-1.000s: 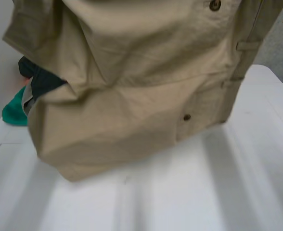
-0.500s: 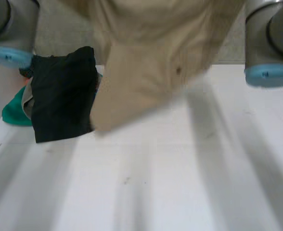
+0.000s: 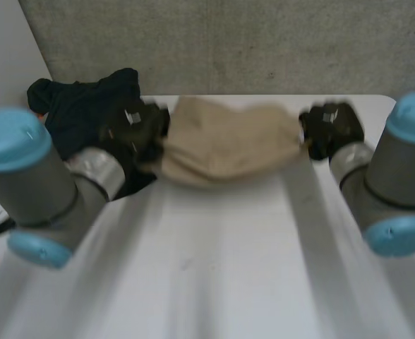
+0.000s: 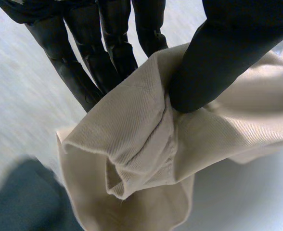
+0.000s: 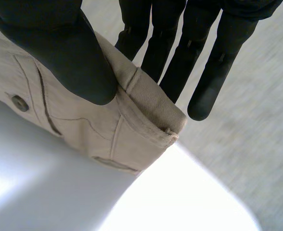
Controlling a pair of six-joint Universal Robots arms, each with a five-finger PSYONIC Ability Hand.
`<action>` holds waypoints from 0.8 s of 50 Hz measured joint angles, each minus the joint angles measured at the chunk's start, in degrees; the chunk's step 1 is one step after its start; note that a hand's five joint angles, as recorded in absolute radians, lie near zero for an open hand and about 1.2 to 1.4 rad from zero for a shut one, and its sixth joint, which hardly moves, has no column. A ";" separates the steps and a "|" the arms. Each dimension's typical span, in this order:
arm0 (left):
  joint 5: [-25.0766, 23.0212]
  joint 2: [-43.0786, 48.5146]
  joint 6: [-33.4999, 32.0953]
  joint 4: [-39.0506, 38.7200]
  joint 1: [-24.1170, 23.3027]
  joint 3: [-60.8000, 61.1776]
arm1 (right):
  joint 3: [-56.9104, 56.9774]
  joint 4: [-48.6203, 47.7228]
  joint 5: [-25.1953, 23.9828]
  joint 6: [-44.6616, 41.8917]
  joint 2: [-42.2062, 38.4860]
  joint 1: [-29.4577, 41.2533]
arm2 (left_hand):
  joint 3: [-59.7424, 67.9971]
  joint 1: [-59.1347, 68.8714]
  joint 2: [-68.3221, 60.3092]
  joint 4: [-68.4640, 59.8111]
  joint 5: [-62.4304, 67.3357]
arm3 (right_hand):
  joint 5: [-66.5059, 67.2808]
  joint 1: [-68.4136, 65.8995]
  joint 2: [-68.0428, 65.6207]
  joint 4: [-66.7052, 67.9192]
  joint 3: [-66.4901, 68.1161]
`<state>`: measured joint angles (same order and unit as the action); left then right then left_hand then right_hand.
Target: Fold the laundry.
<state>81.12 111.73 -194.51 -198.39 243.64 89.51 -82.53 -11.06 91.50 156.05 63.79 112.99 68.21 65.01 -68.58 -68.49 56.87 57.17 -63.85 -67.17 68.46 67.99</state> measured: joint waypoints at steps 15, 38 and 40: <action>4.50 -9.03 -8.60 24.62 -4.50 12.18 | -12.96 24.90 -3.33 -16.39 11.93 -4.86 | 0.00 0.00 0.00 0.00 0.00 | 0.00 0.00 0.00 0.00 0.00; 6.01 -1.10 -14.72 35.00 -7.58 -9.32 | -4.90 37.62 -9.95 -16.17 9.69 -8.49 | 0.00 0.00 0.00 0.00 0.79 | 0.77 0.00 0.00 0.00 0.00; 6.60 1.72 -15.42 29.70 -7.31 -13.32 | -3.01 32.23 -7.90 -12.65 7.82 -7.87 | 0.00 0.00 0.00 0.00 0.79 | 0.80 0.00 0.00 0.00 0.00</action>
<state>87.72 113.45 -209.93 -168.69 236.33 76.19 -85.54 21.17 83.59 143.40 71.61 105.11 68.21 65.01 -68.58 -68.50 57.66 57.97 -63.85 -67.17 68.47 67.99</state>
